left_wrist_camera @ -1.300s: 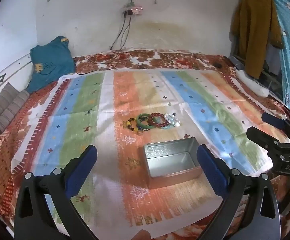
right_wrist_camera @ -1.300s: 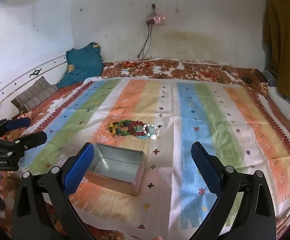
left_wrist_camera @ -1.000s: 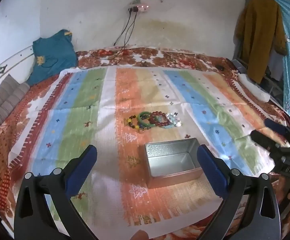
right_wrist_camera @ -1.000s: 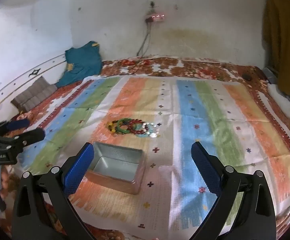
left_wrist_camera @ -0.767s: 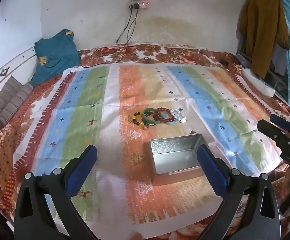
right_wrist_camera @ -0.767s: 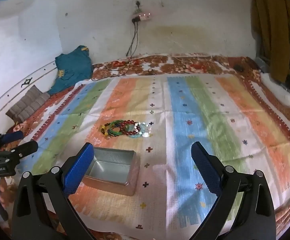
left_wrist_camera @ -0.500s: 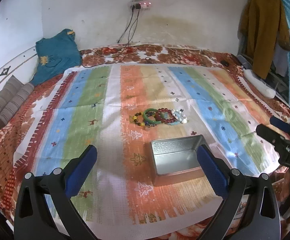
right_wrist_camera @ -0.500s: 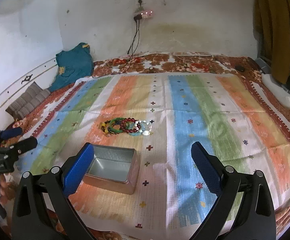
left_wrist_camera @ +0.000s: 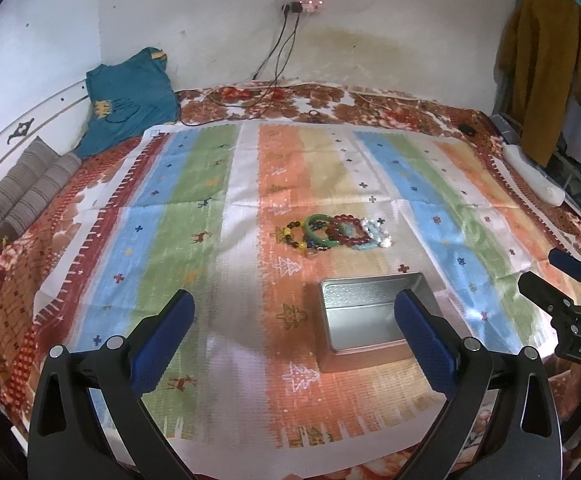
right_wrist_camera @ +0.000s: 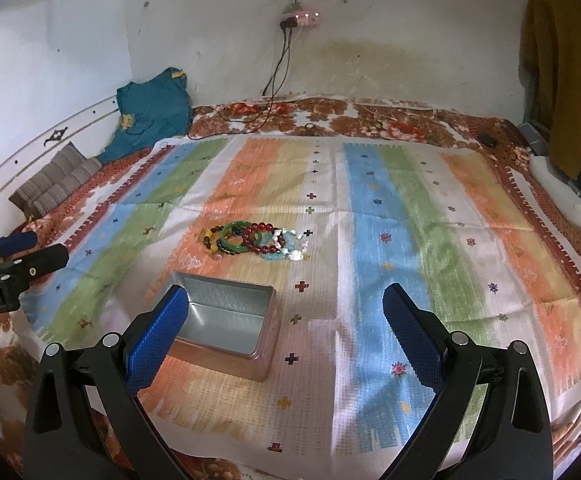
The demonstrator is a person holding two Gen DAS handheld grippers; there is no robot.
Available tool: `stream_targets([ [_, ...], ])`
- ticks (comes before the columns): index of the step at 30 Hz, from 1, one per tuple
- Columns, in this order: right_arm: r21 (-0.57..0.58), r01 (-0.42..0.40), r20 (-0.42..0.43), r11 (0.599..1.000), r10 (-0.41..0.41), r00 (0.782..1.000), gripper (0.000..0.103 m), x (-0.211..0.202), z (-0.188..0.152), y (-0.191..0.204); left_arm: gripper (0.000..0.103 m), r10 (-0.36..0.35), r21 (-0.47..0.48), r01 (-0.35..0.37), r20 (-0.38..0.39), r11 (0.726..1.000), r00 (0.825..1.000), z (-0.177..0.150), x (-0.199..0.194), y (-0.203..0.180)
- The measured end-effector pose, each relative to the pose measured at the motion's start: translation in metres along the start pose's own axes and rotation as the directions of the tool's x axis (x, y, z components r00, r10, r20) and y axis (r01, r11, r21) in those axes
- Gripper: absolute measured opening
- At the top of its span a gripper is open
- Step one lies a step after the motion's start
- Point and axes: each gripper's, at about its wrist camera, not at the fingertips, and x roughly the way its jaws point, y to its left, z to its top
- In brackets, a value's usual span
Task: Organize jewelry
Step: 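Move both tools toward the bracelet pile beside the silver tin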
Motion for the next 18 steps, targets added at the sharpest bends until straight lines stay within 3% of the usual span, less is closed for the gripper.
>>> stream_targets([
  [4, -0.011, 0.036, 0.014, 0.999, -0.036, 0.999, 0.099, 0.002, 0.005, 0.002, 0.097, 0.014, -0.019, -0.014, -0.02, 1.0, 1.0, 0.003, 0.007, 0.006],
  [9, -0.026, 0.034, -0.031, 0.999, -0.035, 0.999, 0.099, 0.014, 0.007, 0.004, 0.097, 0.037, -0.033, -0.038, -0.039, 0.999, 0.999, 0.011, 0.018, 0.011],
  [18, -0.073, 0.046, -0.064, 0.996, -0.05, 0.997, 0.099, 0.036, 0.019, 0.012, 0.097, 0.061, 0.0, -0.061, -0.079, 0.998, 0.995, 0.023, 0.036, 0.011],
])
